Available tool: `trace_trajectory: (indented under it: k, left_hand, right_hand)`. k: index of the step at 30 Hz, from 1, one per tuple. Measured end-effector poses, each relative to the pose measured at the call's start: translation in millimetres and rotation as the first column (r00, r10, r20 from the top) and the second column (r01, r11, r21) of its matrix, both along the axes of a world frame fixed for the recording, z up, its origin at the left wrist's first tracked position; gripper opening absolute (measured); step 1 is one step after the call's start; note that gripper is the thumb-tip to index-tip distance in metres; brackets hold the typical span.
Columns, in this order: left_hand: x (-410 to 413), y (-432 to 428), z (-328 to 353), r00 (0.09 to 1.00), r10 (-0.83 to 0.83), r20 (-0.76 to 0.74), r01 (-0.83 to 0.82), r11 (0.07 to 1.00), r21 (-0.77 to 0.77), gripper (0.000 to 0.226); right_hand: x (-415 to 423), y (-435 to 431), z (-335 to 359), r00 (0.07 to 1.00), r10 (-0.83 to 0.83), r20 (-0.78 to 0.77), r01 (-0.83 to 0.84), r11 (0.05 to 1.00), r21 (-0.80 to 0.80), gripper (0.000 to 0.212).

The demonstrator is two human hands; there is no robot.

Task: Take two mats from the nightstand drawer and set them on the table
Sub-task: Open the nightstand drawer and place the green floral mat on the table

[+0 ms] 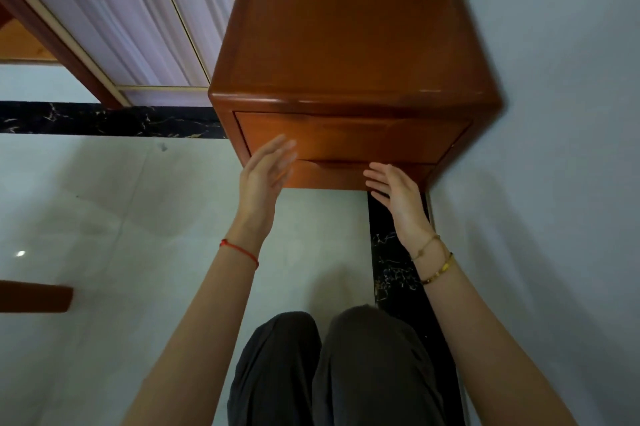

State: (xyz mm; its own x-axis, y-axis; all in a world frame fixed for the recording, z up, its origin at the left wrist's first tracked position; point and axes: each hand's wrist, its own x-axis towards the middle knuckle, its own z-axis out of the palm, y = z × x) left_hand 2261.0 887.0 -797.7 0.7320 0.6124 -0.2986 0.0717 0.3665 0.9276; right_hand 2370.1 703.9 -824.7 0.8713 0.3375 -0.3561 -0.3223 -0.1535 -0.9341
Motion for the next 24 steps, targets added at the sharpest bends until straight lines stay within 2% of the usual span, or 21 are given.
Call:
trace_trajectory:
  k: [6,10,16,20,24]
  left_hand:
    - [19.5,8.7,-63.3,0.999,-0.038,-0.028,0.037,0.999,-0.035,0.019]
    - [37.5,10.8,-91.3,0.994,-0.081,-0.076,0.076,0.995,-0.065,0.028]
    - [71.3,2.2,-120.8,0.957,-0.125,-0.261,0.081,0.982,-0.173,0.045]
    - [90.3,-4.6,-130.4,0.942,-0.162,-0.295,0.093,0.967,-0.237,0.049]
    - [102.9,-7.7,-134.1,0.948,-0.164,-0.273,0.085,0.956,-0.281,0.041]
  right_hand:
    - [12.0,9.8,-55.9,1.0,-0.007,0.001,0.007,1.0,-0.028,0.041]
    - [26.2,19.1,-72.7,0.999,-0.049,-0.017,0.049,0.998,-0.041,0.041]
    - [49.4,35.6,-92.0,0.973,-0.148,-0.178,0.136,0.988,-0.074,0.043]
    - [60.6,45.7,-98.8,0.954,-0.167,-0.249,0.142,0.983,-0.116,0.046]
    - [72.2,50.1,-99.8,0.938,-0.163,-0.305,0.147,0.986,-0.076,0.047]
